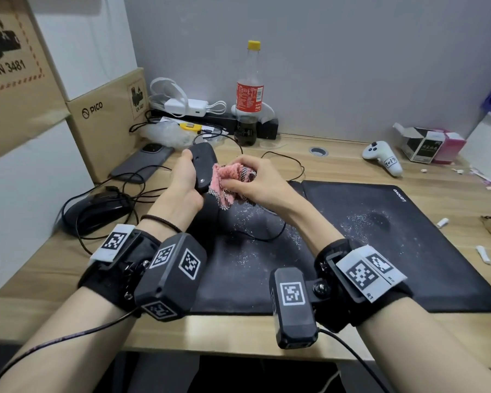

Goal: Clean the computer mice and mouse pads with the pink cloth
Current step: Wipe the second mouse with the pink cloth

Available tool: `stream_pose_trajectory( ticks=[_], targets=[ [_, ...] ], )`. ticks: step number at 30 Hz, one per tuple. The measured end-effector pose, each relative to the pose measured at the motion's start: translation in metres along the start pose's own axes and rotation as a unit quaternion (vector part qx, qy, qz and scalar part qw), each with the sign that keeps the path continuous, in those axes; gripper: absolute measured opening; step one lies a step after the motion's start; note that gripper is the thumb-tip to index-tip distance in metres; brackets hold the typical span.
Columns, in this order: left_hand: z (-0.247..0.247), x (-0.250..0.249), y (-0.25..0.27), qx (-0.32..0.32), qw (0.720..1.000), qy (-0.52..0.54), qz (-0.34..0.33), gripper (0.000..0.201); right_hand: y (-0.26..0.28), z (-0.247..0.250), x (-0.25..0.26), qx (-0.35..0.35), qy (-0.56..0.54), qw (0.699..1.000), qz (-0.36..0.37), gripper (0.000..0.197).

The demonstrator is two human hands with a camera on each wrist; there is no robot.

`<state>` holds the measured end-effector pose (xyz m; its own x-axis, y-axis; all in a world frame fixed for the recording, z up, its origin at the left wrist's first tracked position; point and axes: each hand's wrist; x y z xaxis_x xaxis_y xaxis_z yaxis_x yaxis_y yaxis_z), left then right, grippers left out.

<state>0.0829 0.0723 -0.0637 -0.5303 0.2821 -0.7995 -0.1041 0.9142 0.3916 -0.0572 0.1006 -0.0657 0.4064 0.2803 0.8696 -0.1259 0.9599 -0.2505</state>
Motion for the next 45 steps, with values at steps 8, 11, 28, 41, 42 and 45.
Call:
stream_pose_trajectory(
  ticks=[8,11,28,41,42,45],
  targets=[
    [0.005,0.010,0.004,0.145,0.982,-0.120,-0.019,0.031,-0.020,0.012,0.007,-0.128,-0.116,0.983,-0.062,0.011],
    [0.004,0.013,0.012,0.184,0.970,-0.154,-0.032,0.028,-0.028,0.011,0.008,-0.160,-0.104,0.980,-0.059,0.008],
    [0.000,0.011,0.011,0.187,0.978,-0.090,-0.021,0.023,-0.013,0.013,-0.012,-0.148,-0.071,0.982,-0.095,0.015],
    [-0.005,0.012,0.008,0.058,0.936,-0.232,-0.258,0.067,-0.013,0.025,0.004,-0.169,-0.063,0.983,-0.039,0.026],
    [-0.003,0.011,0.009,0.065,0.930,-0.238,-0.272,0.066,-0.013,0.026,0.004,-0.169,-0.054,0.983,-0.044,0.026],
    [0.002,0.009,0.013,0.090,0.906,-0.268,-0.317,0.071,-0.017,0.030,-0.002,-0.192,-0.055,0.977,-0.070,0.029]
  ],
)
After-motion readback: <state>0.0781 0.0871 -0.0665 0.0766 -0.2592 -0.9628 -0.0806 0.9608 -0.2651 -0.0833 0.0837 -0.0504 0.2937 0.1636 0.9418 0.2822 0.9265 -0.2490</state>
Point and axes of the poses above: each hand's wrist, its own y-axis away from the middle knuckle, its own z-axis out of the back of the hand, x = y × z, and after that the axes turned 5 degrees about -x, right-handed
